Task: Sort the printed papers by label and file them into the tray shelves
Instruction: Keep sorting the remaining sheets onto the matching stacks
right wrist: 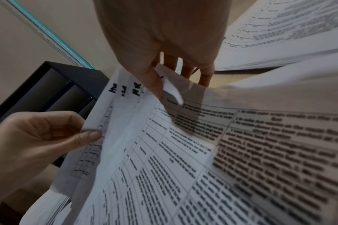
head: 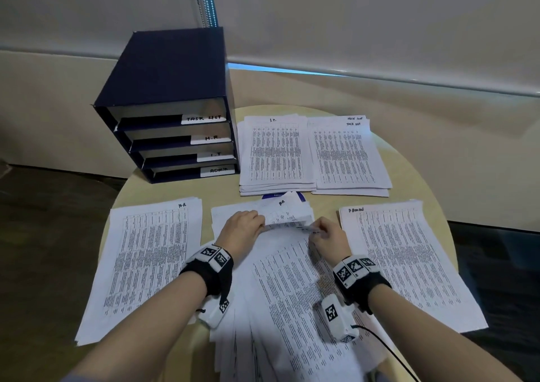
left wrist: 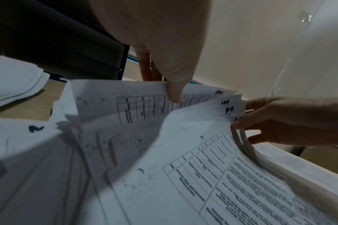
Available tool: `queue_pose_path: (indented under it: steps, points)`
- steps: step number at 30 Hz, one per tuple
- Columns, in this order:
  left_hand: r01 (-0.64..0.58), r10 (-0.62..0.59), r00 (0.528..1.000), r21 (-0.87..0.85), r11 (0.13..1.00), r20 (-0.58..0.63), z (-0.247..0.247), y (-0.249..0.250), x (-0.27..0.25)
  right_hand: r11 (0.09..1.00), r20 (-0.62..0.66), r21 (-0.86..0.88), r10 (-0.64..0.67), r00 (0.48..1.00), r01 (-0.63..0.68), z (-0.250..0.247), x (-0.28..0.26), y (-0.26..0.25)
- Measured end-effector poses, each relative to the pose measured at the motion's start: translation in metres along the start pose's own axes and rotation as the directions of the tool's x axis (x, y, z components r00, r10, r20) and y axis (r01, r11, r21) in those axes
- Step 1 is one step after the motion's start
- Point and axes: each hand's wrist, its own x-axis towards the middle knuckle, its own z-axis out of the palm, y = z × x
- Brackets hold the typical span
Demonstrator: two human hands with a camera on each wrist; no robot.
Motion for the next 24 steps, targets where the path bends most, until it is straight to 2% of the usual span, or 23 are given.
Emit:
queue_pose_path:
  steps: [3, 6, 9, 12, 15, 18, 21, 24]
  points:
    - [0.028, -0.018, 0.993, -0.088, 0.996, 0.121, -0.006, 0.0, 0.0, 0.997, -0.042, -0.026, -0.08, 0.996, 0.079, 0.0, 0.001, -0.003]
    - [0.072, -0.045, 0.987, -0.174, 0.982, 0.156, -0.005, 0.001, 0.003, 0.992, -0.009, 0.041, -0.118, 0.993, 0.118, 0.002, 0.005, -0.006]
    - [0.27, -0.212, 0.956, -0.327, 0.906, 0.201, 0.001, 0.0, 0.008, 0.995, 0.024, 0.079, -0.07, 0.997, 0.068, 0.003, 0.007, -0.007]
    - [0.349, -0.289, 0.931, -0.313, 0.884, 0.222, 0.008, -0.002, 0.014, 0.993, -0.004, 0.096, -0.072, 0.997, 0.072, 0.003, 0.006, -0.007]
    - [0.312, -0.29, 0.95, -0.286, 0.906, 0.119, 0.009, 0.001, 0.016, 0.99, -0.052, 0.104, -0.095, 0.994, 0.1, 0.001, 0.006, -0.005]
    - [0.181, -0.186, 0.983, -0.193, 0.964, -0.008, 0.008, 0.003, 0.015, 0.991, -0.097, 0.097, -0.081, 0.992, 0.09, 0.002, 0.005, -0.004]
    - [0.085, -0.088, 0.996, -0.12, 0.989, -0.015, 0.01, 0.001, 0.011, 0.992, -0.121, 0.122, -0.028, 0.992, 0.043, 0.003, 0.004, -0.002]
    - [0.064, -0.058, 0.998, -0.236, 0.97, 0.035, 0.008, 0.003, 0.008, 0.996, -0.12, 0.048, -0.067, 0.991, 0.073, 0.002, 0.004, -0.004]
